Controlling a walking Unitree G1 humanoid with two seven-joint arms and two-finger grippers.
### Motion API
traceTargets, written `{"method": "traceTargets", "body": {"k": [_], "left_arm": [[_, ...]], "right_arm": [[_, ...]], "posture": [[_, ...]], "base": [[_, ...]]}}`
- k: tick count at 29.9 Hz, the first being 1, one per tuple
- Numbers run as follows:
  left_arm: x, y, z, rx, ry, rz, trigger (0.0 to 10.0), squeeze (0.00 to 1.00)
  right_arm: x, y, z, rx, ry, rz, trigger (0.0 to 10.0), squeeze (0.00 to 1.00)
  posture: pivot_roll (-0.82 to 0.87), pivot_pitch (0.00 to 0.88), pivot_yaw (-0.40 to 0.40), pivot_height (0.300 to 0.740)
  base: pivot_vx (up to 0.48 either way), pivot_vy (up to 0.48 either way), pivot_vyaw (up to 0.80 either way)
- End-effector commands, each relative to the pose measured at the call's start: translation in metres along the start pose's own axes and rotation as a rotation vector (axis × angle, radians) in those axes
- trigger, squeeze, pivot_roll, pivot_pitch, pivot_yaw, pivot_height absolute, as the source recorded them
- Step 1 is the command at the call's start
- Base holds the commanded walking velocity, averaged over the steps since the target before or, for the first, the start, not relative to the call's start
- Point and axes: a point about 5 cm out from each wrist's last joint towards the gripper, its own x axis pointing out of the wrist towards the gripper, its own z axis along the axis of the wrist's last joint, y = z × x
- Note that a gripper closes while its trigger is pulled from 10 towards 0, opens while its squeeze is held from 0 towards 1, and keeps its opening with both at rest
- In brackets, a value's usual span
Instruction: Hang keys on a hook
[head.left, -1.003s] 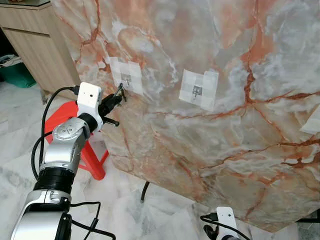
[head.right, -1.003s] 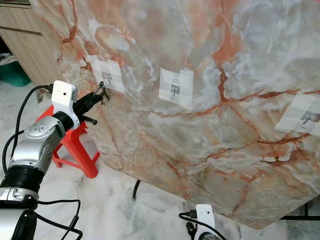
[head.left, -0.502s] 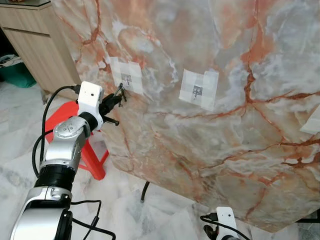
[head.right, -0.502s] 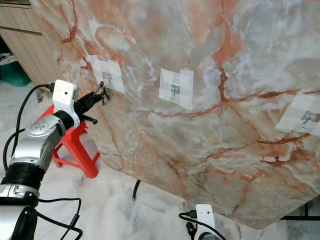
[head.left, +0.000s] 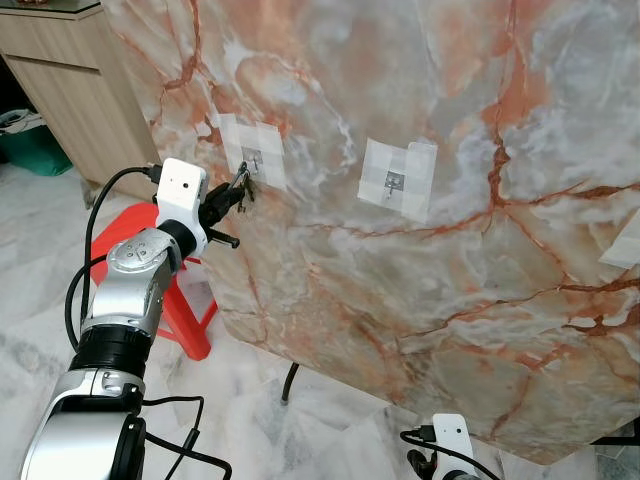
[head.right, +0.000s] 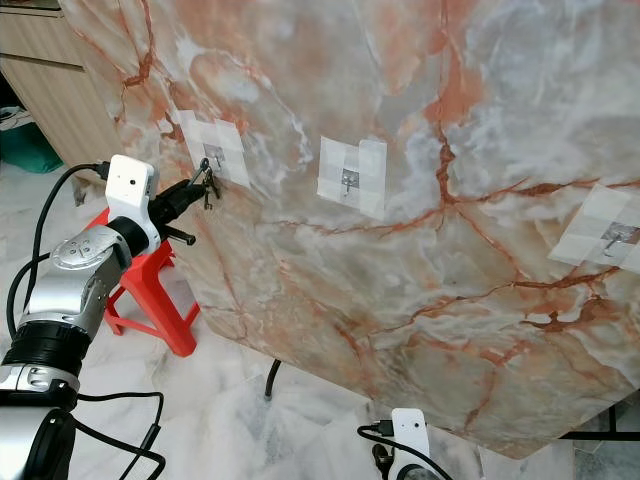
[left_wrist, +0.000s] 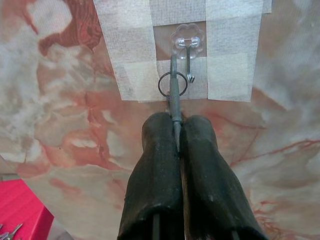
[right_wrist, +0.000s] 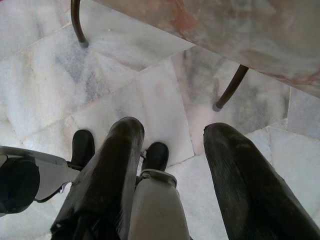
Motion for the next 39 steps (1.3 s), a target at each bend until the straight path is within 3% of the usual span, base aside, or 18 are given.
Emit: {"method": "traceTargets", "body": {"k": [1,39], "left_arm": [[0.0034,-0.0016,0.0099,0.02,-0.031,-0.027,10.0,0.0],[0.0018,-0.0026,0.0094,0.067,-0.018,-0.034,10.0,0.0]], "right_arm": [[0.0003,0.0016,0.0005,0.015,-0.001,0.001,10.0,0.0],[0.0005,0.0029,0.0006,0.018,-0.001,0.004,10.0,0.0]], "posture": [[0.09,0.066,0.025,0.74],[0.1,0.061,0.027,0.74]], "base": [[0.0,0.0,0.0],[0.0,0.0,0.0]]}}
